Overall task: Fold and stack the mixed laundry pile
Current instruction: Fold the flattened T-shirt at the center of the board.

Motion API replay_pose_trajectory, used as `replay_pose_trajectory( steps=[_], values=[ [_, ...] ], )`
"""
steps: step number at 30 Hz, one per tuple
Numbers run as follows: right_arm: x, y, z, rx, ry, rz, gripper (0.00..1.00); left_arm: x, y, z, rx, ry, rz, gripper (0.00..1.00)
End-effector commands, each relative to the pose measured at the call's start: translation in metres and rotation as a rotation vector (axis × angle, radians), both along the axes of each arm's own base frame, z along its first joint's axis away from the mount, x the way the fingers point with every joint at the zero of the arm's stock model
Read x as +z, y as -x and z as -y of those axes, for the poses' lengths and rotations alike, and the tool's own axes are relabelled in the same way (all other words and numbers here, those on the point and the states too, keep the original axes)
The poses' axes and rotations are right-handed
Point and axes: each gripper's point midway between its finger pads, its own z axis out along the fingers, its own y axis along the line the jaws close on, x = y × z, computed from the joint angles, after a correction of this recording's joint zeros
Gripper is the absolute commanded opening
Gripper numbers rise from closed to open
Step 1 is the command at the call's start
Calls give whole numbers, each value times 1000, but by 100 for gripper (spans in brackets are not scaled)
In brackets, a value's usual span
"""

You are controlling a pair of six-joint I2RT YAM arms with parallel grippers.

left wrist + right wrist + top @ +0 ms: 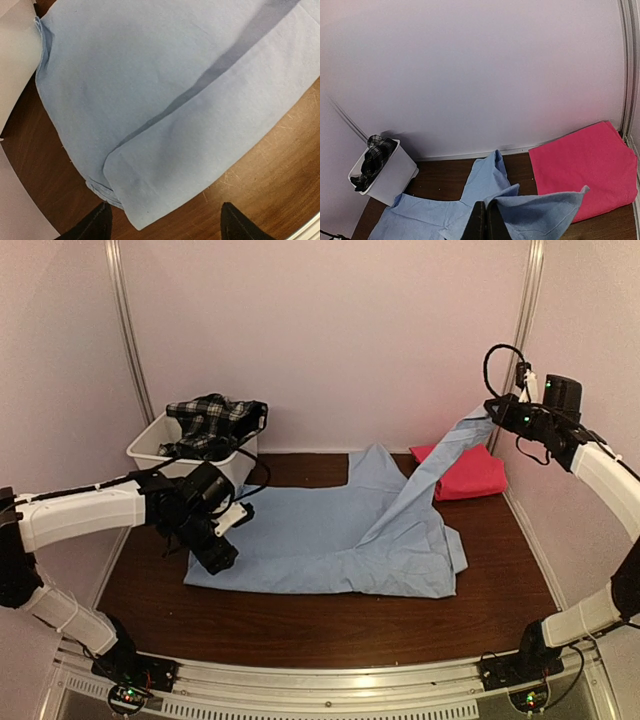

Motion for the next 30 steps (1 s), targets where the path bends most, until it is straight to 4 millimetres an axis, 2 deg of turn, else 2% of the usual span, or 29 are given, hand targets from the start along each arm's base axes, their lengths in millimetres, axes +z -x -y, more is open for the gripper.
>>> replay_pose_trajectory(
  steps=[1,5,6,11,15,19,22,25,26,30],
  values=[
    [24,-1,-14,99,-60,59,0,12,-32,-1,47,38,68,76],
    [15,-11,-39,218,-131,27,0,15,-49,11,121,182,55,77],
    [14,-11,-55,251,-133,20,0,12,-51,12,138,202,46,77],
    [5,-26,-100,322,-97,-2,0,-8,-64,-10,263,213,-15,78],
    [0,-32,-123,371,-67,-20,0,-7,-65,-23,194,114,0,77],
    [-7,-32,-125,364,-38,-37,0,-20,-61,-38,116,-27,-90,74],
    [-20,-32,-120,343,8,-70,0,-29,-61,-30,90,13,-153,72],
    [-45,-25,-115,327,38,-129,0,-41,-64,-24,68,16,-192,70],
    [-54,-21,-116,337,32,-147,0,-47,-60,-15,45,52,-232,68],
    [-104,-3,-131,412,-44,-243,0,-71,-57,-8,15,41,-269,65]
  ],
)
